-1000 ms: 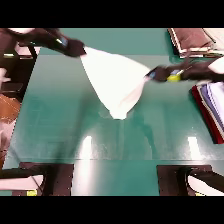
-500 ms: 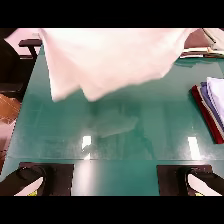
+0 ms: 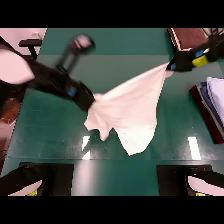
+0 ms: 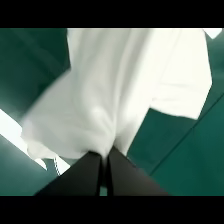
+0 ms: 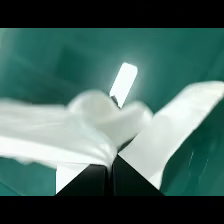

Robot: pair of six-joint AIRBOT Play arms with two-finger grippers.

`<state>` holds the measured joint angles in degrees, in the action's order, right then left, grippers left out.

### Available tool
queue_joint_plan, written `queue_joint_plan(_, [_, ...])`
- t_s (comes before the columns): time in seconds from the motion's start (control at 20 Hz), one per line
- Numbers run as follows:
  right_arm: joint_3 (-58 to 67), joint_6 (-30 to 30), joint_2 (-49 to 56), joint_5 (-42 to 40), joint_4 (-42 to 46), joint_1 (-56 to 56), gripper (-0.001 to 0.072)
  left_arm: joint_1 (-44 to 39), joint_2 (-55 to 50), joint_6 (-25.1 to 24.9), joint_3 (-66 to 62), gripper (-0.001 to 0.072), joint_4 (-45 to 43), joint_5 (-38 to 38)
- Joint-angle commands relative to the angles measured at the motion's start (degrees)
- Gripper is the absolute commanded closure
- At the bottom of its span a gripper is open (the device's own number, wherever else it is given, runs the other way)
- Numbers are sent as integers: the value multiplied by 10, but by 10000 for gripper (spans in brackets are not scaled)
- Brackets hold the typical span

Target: Fold the shirts.

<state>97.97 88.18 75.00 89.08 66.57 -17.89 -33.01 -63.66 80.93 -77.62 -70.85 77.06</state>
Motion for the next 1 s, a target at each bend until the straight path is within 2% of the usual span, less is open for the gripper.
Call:
queue_joint_plan(0.0, [-79,3,-10,-6,26,-7,700,-54,-8,0,118,676,42,-5])
queue_joint_plan(0.1, [-111,3,-28,-22,26,2,700,-84,-8,-4,141,674,88,-18])
queue_joint_plan(0.15, [-121,3,-36,-28,25,7,699,-98,-8,-4,144,651,99,-22])
queue_joint_plan(0.2, [-133,3,-44,-36,25,15,699,-112,-8,-3,144,374,102,-30])
queue_joint_plan(0.25, [-144,3,-52,-40,24,24,699,-119,-8,-3,144,156,106,-42])
queue_joint_plan(0.4, [-154,3,-66,-40,22,43,699,-97,-8,-3,120,159,47,-64])
queue_joint_plan(0.55, [-154,3,-75,-50,20,49,699,6,-8,17,85,158,-16,-100])
queue_joint_plan(0.75, [-154,3,-76,-55,20,49,699,163,-38,13,101,159,4,-82])
queue_joint_plan(0.95, [-154,3,-76,-68,20,49,699,215,-79,-42,176,158,116,-76])
